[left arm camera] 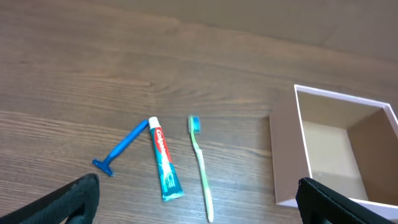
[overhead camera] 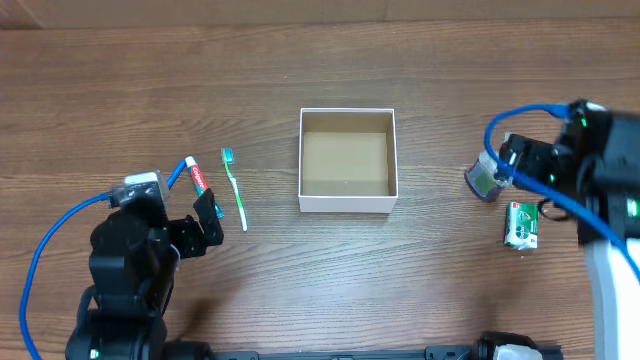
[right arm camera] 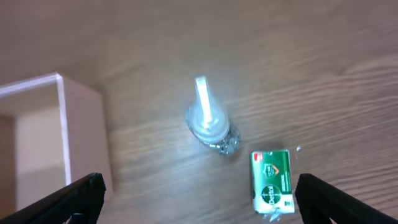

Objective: Pack container
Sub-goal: 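Reach the right gripper to the soap pump bottle and grasp it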

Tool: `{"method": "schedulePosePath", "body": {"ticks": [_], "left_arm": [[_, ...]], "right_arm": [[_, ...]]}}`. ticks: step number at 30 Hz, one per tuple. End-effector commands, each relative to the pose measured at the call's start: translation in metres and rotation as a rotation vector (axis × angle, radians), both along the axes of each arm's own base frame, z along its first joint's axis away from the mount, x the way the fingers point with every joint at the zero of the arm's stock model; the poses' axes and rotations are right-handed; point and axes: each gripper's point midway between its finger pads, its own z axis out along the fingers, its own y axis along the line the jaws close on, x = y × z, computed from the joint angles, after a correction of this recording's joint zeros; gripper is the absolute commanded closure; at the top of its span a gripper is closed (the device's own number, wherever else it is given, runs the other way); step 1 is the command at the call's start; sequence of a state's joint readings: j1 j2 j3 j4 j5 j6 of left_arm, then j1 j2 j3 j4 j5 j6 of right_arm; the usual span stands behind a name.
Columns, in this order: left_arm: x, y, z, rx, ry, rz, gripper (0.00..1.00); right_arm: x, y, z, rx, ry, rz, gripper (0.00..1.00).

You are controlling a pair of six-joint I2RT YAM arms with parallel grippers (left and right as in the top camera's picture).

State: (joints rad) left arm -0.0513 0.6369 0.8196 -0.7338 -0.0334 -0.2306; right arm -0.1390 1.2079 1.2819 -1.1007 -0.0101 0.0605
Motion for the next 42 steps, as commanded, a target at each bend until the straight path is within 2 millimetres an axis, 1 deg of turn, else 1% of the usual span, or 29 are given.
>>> {"method": "schedulePosePath", "body": {"ticks": [1,3,7,11,16,18,20,21,28,34,37,40,41,42], "left_arm": [[0.004,-0.005,0.005,-0.026,0.003,-0.018,0.00],[0.004,-0.004,0.004,-0.026,0.006,-0.017,0.00],[0.005,-0.004,0.005,-0.025,0.004,-0.017,0.00],[0.005,-0.003,0.005,-0.021,0.002,-0.011,0.00],[0.005,-0.003,0.004,-0.020,0.004,-0.010,0.00],[0.005,-0.003,0.004,-0.019,0.003,-0.008,0.00],[0.005,-0.003,0.005,-0.019,0.003,-0.009,0.00],[0.005,-0.003,0.005,-0.017,0.003,-0.010,0.00],[0.005,-0.003,0.005,-0.013,0.002,-0.012,0.00],[0.005,-0.003,0.005,-0.013,0.002,-0.012,0.00],[0.005,-0.003,0.005,-0.012,0.002,-0.012,0.00],[0.005,-0.003,0.005,-0.012,0.002,-0.012,0.00],[0.005,-0.003,0.005,-0.012,0.002,-0.012,0.00],[0.005,-0.003,0.005,-0.012,0.002,-0.012,0.00]], "right_arm": [[0.018,0.000,-0.024,-0.008,0.093,0.077,0.00],[0.024,0.001,-0.048,-0.009,0.171,0.127,0.00],[0.034,-0.001,-0.082,-0.009,0.265,0.158,0.00],[0.044,-0.002,-0.100,-0.013,0.291,0.191,0.00],[0.048,-0.003,-0.121,-0.014,0.308,0.201,0.00],[0.050,-0.003,-0.126,-0.013,0.311,0.201,0.01],[0.052,-0.003,-0.126,-0.016,0.301,0.201,0.06],[0.053,-0.003,-0.125,-0.017,0.299,0.200,0.07],[0.052,-0.003,-0.129,-0.014,0.309,0.200,0.06],[0.048,-0.003,-0.142,-0.001,0.359,0.202,0.05],[0.045,-0.002,-0.154,0.010,0.401,0.203,0.05],[0.045,-0.002,-0.156,0.012,0.408,0.204,0.09],[0.045,-0.002,-0.156,0.012,0.408,0.204,0.11],[0.045,-0.002,-0.156,0.012,0.408,0.204,0.17]]}}
